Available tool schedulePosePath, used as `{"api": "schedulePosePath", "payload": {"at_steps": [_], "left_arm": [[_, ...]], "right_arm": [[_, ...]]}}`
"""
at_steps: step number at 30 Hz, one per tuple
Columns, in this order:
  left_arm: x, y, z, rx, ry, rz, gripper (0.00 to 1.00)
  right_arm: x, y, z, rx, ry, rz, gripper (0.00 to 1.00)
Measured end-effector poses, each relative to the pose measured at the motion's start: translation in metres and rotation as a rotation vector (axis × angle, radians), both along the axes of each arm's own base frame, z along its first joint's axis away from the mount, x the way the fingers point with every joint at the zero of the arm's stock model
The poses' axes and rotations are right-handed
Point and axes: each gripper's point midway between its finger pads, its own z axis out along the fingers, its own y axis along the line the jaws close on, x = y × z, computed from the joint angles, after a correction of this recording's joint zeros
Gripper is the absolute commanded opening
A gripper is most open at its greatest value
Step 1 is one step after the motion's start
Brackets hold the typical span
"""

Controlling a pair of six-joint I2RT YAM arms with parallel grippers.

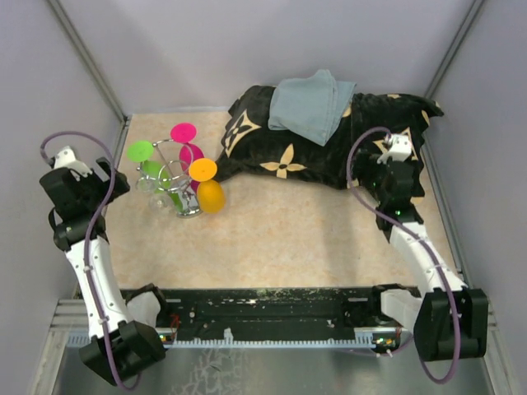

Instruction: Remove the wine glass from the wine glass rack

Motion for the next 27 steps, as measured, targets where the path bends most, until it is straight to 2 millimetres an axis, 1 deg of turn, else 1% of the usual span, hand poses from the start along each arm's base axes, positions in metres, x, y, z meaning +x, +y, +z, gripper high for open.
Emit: {"api": "schedulePosePath", "payload": {"at_steps": [2, 4, 7, 10, 13, 16, 18, 20, 22, 24, 27], "left_arm": [[0.002, -0.003, 0.013, -0.012, -0.017, -0.011, 1.00], [0.007, -0.005, 0.024, -0.034, -0.029, -0.022, 1.00], [0.014, -0.008, 0.033, -0.078, -0.028, -0.039, 1.00], [0.025, -0.012, 0.038, -0.130, -0.024, -0.064, 1.00], [0.037, -0.014, 0.041, -0.185, -0.022, -0.087, 0.98], [0.048, -0.011, 0.040, -0.262, -0.017, -0.101, 0.95], [0.054, -0.004, 0.035, -0.326, -0.013, -0.098, 0.93], [0.058, 0.004, 0.028, -0.400, -0.009, -0.089, 0.92], [0.061, 0.007, 0.020, -0.471, -0.001, -0.092, 0.92], [0.063, 0.006, 0.017, -0.528, 0.000, -0.106, 0.91], [0.065, -0.006, 0.022, -0.596, -0.012, -0.163, 0.87]], "right_arm": [[0.011, 0.004, 0.013, 0.017, 0.041, 0.010, 0.98], [0.021, 0.008, 0.016, 0.035, 0.107, 0.020, 0.96], [0.033, 0.016, 0.011, 0.066, 0.214, 0.043, 0.94], [0.034, 0.025, 0.002, 0.100, 0.301, 0.073, 0.93], [0.028, 0.031, 0.000, 0.130, 0.351, 0.098, 0.92], [0.027, 0.037, 0.009, 0.153, 0.358, 0.119, 0.91], [0.027, 0.040, 0.015, 0.164, 0.354, 0.132, 0.91], [0.026, 0.041, 0.017, 0.170, 0.353, 0.136, 0.91], [0.023, 0.041, 0.017, 0.173, 0.361, 0.136, 0.91], [0.020, 0.041, 0.018, 0.174, 0.366, 0.135, 0.91], [0.017, 0.041, 0.022, 0.174, 0.355, 0.135, 0.91]]}}
